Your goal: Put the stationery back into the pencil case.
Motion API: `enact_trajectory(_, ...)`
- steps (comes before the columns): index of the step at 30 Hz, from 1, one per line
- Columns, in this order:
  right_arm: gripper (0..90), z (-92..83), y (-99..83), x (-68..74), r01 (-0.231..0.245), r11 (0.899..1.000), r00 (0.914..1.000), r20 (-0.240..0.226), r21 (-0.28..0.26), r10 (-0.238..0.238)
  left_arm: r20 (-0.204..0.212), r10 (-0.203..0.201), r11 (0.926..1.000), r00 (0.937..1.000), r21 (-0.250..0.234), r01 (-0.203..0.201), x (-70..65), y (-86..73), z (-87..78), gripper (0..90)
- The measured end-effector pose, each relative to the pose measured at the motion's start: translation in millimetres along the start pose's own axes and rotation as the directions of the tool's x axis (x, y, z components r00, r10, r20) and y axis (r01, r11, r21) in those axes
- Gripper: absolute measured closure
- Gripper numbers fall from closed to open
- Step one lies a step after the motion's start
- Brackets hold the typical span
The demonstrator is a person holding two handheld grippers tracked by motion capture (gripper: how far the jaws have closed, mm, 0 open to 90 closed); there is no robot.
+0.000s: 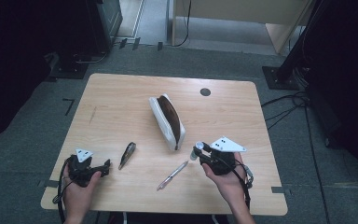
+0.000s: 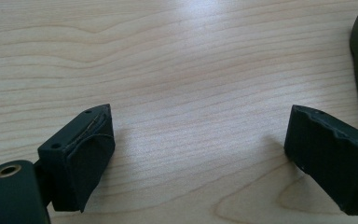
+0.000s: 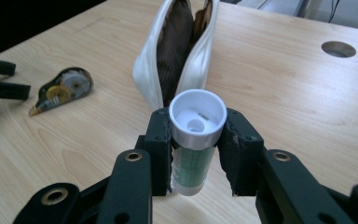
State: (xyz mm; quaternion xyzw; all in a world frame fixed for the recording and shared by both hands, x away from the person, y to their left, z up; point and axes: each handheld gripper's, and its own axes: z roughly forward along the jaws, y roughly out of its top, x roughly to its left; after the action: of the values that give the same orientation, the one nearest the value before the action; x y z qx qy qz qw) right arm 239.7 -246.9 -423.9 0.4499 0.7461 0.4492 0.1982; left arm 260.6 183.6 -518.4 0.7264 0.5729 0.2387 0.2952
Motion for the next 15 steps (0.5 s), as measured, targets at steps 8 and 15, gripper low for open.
enact_trajectory(8, 66.2, 2.8, 18.5, 3.4, 0.001, 1.000, 1.0000, -0.010, -0.022, -0.001, 0.001, 0.002, 1.0000, 1.0000, 0.000, -0.002, -0.1, 0.0, 0.0, 8.7)
enact_trajectory(15, 66.2, 6.1, 40.6, 6.9, 0.021, 0.999, 0.9996, -0.019, -0.044, -0.021, 0.002, 0.002, 1.0000, 1.0000, 0.001, -0.002, 0.0, 0.0, -0.1, 8.7)
